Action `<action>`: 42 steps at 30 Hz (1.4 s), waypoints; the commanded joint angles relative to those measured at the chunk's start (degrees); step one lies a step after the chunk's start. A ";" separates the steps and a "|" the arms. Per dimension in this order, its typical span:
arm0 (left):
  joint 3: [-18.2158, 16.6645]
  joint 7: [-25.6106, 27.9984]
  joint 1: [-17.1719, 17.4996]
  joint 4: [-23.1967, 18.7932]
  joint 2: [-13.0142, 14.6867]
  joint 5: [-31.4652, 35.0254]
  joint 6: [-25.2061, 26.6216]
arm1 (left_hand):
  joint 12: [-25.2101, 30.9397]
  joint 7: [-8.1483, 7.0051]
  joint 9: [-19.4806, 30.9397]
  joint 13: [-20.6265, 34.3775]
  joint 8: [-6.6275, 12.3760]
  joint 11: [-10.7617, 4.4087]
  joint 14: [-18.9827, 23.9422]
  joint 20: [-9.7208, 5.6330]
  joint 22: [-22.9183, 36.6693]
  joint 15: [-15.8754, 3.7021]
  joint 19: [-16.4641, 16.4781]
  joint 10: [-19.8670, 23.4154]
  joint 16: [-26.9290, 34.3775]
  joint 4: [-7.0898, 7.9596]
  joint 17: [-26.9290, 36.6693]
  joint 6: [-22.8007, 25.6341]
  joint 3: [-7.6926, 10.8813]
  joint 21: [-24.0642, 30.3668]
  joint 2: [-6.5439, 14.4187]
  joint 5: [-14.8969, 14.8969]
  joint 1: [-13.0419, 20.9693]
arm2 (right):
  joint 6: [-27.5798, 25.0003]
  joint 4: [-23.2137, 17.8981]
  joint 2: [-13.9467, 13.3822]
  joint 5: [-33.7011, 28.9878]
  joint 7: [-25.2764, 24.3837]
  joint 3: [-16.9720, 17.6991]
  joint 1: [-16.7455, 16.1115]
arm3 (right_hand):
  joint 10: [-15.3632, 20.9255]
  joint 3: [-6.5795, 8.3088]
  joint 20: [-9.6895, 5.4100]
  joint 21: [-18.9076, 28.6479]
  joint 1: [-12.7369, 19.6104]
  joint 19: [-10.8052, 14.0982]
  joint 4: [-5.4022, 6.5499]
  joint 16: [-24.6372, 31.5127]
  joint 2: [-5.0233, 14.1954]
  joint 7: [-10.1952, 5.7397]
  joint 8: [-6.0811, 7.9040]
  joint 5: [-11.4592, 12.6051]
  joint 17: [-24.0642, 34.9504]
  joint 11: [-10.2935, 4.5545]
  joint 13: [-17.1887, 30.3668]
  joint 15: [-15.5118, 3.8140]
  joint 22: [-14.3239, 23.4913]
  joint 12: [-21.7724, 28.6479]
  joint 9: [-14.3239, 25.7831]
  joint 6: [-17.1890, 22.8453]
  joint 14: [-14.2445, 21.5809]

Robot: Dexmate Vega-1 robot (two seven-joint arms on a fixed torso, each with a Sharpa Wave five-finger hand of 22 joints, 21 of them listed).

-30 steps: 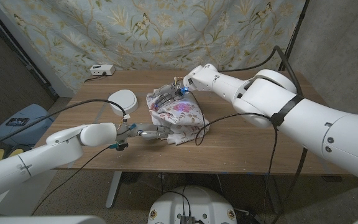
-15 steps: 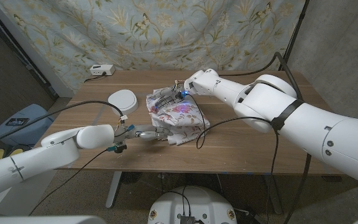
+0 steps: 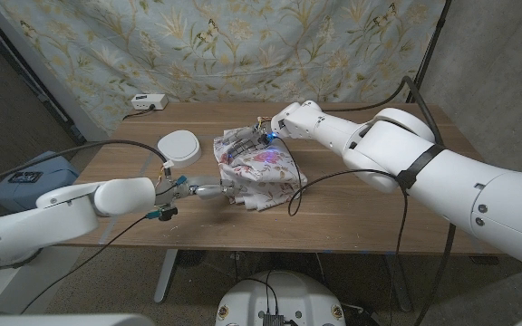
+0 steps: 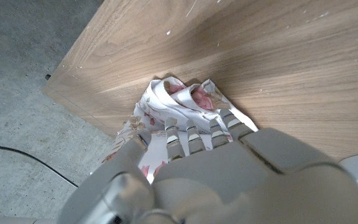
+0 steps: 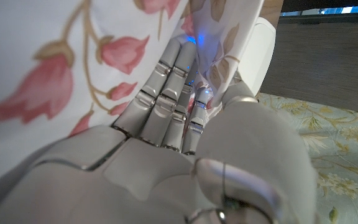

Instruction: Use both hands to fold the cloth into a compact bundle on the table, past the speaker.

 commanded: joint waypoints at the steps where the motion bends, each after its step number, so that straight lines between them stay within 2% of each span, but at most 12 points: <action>1: -19.69 7.89 19.32 -2.35 7.04 -9.48 -3.14 | 0.29 -0.06 0.08 0.16 0.28 0.03 0.83 0.16 -0.03 0.04 0.68 1.08 0.37 -0.31 0.23 0.93 0.34 0.09 -0.11 0.09 0.43 | -1.21 0.03 -1.16 0.07 1.99 0.42 0.30 | -0.38 -0.06 0.19 -0.07 -0.20 -0.41 -0.05 0.37 0.12 0.19 -0.21 0.40 0.02 0.20 0.22 0.01 0.08 -0.29 0.08 0.43 -0.29; 3: -22.97 5.00 20.83 -2.91 3.72 -7.61 -1.93 | 0.27 0.03 0.07 0.16 0.27 0.11 1.07 0.15 -0.04 0.08 0.82 1.17 0.36 -0.34 0.23 1.10 0.39 0.09 -0.18 0.09 0.47 | -1.72 0.05 -1.23 0.35 1.93 0.84 0.31 | -0.48 -0.10 0.19 -0.11 -0.25 -0.44 -0.04 0.44 0.16 0.17 -0.23 0.40 0.06 0.16 0.24 0.06 0.08 -0.36 0.05 0.47 -0.42; 7: -26.42 0.05 21.36 -4.18 -2.09 -4.37 -0.36 | 0.25 0.03 0.07 0.15 0.24 0.09 1.30 0.13 -0.05 0.00 0.90 1.25 0.36 -0.33 0.24 1.21 0.42 0.07 -0.27 0.09 0.47 | -1.46 0.03 -1.39 0.26 1.97 0.96 0.36 | -0.66 -0.11 0.27 -0.16 -0.18 -0.43 -0.12 0.52 0.16 0.27 -0.23 0.42 0.01 0.24 0.28 0.13 0.07 -0.50 0.01 0.66 -0.60; 10: -27.77 -2.84 21.11 -5.01 -5.36 -2.36 0.87 | 0.23 0.09 0.07 0.15 0.24 0.07 1.36 0.15 -0.06 0.02 1.01 1.31 0.31 -0.34 0.24 1.36 0.46 0.06 -0.33 0.09 0.49 | -1.25 0.04 -1.47 0.16 1.89 0.98 0.41 | -0.61 -0.12 0.30 -0.24 -0.20 -0.49 -0.15 0.52 0.18 0.32 -0.27 0.42 -0.13 0.38 0.33 0.27 0.07 -0.55 -0.04 0.76 -0.77; 16: -28.33 -7.16 19.61 -5.70 -9.87 0.19 1.55 | 0.20 0.35 0.07 0.15 0.21 0.19 1.50 0.17 -0.07 0.07 1.14 1.52 0.20 -0.27 0.29 1.67 0.52 0.00 -0.42 0.08 0.47 | -1.09 0.09 -1.64 0.31 0.93 1.30 0.31 | -0.80 -0.15 0.38 -0.33 -0.17 -0.49 -0.22 0.61 0.21 0.37 -0.31 0.43 -0.18 0.41 0.40 0.32 0.07 -0.70 -0.09 0.91 -1.04; 29: -32.68 -13.24 20.56 -8.15 -16.68 3.97 3.91 | 0.10 0.35 0.07 0.15 0.11 0.12 1.90 0.24 -0.08 0.20 1.33 1.74 0.11 -0.30 0.29 2.00 0.59 -0.10 -0.58 0.06 0.51 | 0.12 0.18 -2.00 0.60 -1.34 1.44 -0.05 | -1.14 -0.24 0.51 -0.49 -0.19 -0.53 -0.31 0.77 0.21 0.36 -0.45 0.44 -0.35 0.62 0.53 0.53 0.07 -0.99 -0.19 1.04 -1.36; 42: -32.16 -14.16 17.99 -9.25 -19.48 7.54 4.70 | 0.14 0.34 0.07 0.15 0.01 0.10 2.58 0.15 -0.09 0.17 1.90 2.40 0.11 -0.24 0.32 2.37 0.73 -0.08 -0.60 0.06 0.52 | -0.62 0.15 -2.76 0.92 0.04 1.60 -0.01 | -1.48 -0.30 0.68 -0.69 -0.18 -0.58 -0.41 0.84 0.26 0.39 -0.50 0.46 -0.58 0.72 0.68 0.70 0.07 -1.31 -0.29 1.47 -1.96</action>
